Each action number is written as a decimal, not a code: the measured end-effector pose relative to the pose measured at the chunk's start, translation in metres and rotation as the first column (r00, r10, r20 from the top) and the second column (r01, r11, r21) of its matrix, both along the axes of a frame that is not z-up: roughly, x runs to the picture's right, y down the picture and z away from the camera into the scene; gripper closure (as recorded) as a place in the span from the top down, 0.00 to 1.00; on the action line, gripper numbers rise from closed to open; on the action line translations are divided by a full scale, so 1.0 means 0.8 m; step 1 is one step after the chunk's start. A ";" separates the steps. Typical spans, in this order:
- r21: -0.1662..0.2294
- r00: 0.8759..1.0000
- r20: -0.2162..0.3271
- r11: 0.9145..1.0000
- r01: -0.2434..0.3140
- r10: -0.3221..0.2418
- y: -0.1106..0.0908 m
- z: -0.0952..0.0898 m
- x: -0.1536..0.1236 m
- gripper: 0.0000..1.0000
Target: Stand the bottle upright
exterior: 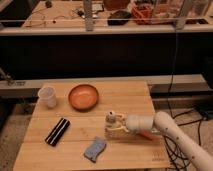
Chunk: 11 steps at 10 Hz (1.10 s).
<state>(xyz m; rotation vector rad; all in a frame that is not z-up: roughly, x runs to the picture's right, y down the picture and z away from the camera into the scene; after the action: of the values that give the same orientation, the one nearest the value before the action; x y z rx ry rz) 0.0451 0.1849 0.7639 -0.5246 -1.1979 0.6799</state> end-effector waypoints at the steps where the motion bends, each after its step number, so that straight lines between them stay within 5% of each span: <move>1: 0.000 1.000 0.000 1.000 0.000 0.000 0.000 0.000 0.000 0.04; 4: -0.001 1.000 -0.002 1.000 0.001 -0.001 0.001 0.000 0.000 0.25; 7: -0.003 1.000 -0.018 1.000 0.002 -0.002 0.002 0.001 0.005 0.37; 11: -0.004 1.000 -0.018 1.000 0.002 -0.002 0.003 0.001 0.005 0.39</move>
<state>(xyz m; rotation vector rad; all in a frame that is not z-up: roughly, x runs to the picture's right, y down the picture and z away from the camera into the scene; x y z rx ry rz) 0.0489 0.1869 0.7646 -0.5222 -1.1796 0.6839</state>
